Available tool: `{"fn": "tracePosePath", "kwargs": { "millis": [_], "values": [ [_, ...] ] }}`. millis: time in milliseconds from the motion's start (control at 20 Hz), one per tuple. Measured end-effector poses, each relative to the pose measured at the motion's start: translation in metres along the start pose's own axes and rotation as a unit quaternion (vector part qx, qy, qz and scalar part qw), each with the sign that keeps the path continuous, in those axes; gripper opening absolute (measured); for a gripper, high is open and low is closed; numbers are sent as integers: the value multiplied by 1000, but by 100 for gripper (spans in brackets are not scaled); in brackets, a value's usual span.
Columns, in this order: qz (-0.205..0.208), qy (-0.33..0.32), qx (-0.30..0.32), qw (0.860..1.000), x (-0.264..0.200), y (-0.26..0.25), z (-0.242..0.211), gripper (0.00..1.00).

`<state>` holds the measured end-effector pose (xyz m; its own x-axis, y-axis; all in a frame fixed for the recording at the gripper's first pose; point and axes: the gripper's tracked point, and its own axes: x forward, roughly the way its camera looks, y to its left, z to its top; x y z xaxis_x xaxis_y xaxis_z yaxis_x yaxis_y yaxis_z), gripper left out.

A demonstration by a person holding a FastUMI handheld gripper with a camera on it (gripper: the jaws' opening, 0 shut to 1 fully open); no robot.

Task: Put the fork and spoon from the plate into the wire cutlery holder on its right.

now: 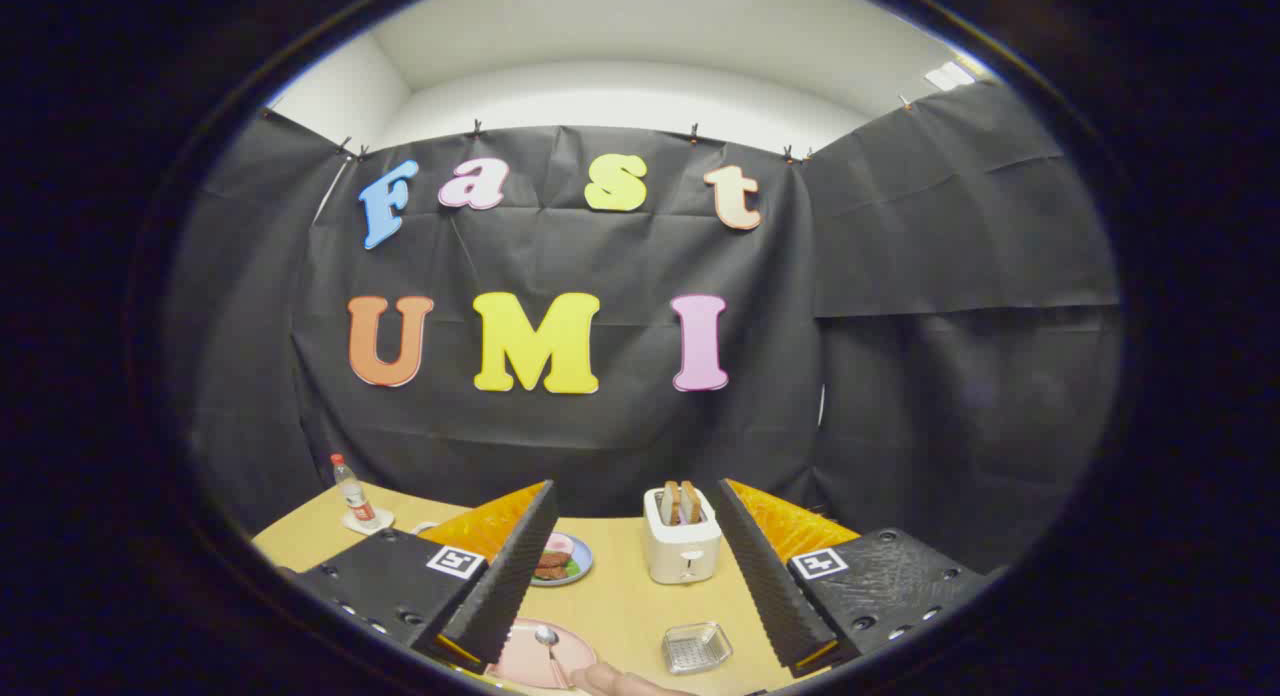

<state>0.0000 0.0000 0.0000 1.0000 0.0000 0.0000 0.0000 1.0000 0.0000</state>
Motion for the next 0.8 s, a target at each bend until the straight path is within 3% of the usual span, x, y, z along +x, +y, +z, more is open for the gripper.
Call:
{"fn": "tracePosePath", "kwargs": {
  "millis": [800],
  "values": [
    [43, 65, -9, 997, 38, -22, -64, 96]
  ]
}}
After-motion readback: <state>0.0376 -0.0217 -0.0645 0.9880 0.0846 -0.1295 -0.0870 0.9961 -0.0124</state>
